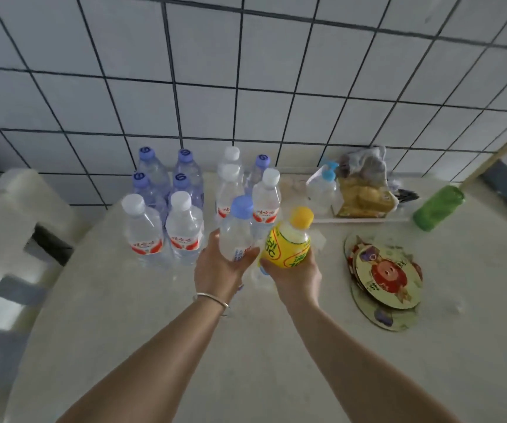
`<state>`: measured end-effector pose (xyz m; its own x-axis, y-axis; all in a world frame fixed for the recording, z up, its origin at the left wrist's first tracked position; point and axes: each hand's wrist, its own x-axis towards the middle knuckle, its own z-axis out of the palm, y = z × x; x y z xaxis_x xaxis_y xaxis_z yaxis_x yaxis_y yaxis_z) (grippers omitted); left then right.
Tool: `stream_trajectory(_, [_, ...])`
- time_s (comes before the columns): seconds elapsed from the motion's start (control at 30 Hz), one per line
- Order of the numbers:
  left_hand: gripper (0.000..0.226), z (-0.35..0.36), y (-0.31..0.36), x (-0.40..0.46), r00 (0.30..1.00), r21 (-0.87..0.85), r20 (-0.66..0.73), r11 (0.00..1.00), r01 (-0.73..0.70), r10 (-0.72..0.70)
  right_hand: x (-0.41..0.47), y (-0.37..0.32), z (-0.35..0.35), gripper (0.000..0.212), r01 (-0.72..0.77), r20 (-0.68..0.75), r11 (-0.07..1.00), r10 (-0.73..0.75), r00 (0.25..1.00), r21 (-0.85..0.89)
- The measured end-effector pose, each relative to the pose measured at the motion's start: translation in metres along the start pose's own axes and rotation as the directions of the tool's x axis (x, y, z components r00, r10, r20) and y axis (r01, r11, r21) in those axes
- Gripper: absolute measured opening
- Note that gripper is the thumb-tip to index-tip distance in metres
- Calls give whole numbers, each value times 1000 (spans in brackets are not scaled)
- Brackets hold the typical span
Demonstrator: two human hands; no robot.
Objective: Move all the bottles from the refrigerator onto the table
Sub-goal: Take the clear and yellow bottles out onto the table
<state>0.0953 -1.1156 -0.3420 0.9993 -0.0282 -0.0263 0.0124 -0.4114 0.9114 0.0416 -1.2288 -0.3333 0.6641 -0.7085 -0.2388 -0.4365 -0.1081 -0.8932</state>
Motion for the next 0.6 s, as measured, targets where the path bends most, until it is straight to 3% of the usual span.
stream_trajectory(0.17, [65, 23, -17, 28, 997, -30, -77, 999, 14, -16, 35, 5, 26, 50, 15, 14, 999, -16, 1000, 35])
stream_trajectory(0.6, [66, 38, -35, 52, 996, -50, -82, 998, -33, 29, 61, 27, 47, 50, 3, 19, 1000, -3, 1000, 11])
